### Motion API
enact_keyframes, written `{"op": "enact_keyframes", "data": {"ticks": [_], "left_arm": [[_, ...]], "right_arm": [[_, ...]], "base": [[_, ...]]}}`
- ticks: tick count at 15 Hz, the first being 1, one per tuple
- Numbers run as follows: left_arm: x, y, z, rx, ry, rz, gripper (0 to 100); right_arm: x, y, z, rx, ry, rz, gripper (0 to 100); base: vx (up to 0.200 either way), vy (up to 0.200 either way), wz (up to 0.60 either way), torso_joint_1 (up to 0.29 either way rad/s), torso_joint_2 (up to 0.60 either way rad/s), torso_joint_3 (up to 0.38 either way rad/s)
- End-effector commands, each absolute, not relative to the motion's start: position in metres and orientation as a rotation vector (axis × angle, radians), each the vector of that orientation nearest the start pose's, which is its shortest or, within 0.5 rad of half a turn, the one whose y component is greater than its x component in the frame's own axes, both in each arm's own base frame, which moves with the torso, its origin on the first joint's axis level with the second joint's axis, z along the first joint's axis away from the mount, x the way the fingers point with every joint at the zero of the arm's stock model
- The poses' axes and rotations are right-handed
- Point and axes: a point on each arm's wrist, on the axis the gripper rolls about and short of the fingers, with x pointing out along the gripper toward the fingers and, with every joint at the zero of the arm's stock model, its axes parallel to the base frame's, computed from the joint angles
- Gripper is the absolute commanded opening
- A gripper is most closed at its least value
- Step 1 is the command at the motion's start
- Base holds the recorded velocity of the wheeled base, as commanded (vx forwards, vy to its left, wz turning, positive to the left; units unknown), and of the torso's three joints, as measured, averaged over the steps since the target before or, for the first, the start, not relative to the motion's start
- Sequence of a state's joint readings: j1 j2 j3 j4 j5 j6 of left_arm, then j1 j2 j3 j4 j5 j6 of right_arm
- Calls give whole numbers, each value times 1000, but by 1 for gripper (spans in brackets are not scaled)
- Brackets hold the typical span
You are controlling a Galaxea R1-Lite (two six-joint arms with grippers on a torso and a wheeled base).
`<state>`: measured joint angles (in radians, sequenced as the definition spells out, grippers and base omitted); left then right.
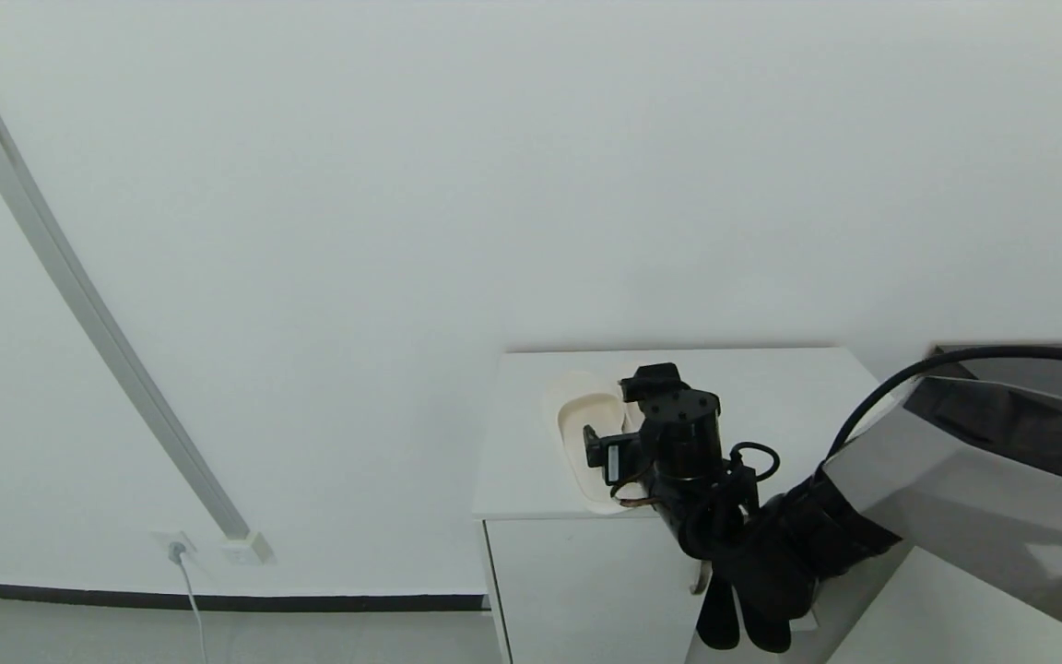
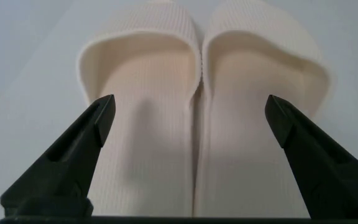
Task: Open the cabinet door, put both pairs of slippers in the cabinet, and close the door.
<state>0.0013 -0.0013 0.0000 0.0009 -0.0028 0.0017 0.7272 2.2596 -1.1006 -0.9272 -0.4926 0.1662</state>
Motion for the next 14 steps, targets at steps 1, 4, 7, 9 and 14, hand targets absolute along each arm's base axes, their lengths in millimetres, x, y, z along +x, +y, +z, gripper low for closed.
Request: {"op": "enact_keyframes", "data": {"ticks": [1,4,7,9,14], "left_arm": [[-23,0,75,2,2,-2,0],[-23,0,75,3,2,-2,0],[-23,0,75,3,2,0,0],[-23,0,75,3,2,-2,0],[-23,0,75,3,0,-2,0]], "right_arm": [[346,277,64,26,226,206,100],[375,280,59,42,214,184,100],[395,283,62,49,209,177,100],[400,287,65,51,198,179,100],[404,291,64,49,198,180,0]], "base": [[0,0,0,0,0,0],[0,0,0,0,0,0],[0,0,0,0,0,0],[0,0,0,0,0,0],[0,0,0,0,0,0]]}}
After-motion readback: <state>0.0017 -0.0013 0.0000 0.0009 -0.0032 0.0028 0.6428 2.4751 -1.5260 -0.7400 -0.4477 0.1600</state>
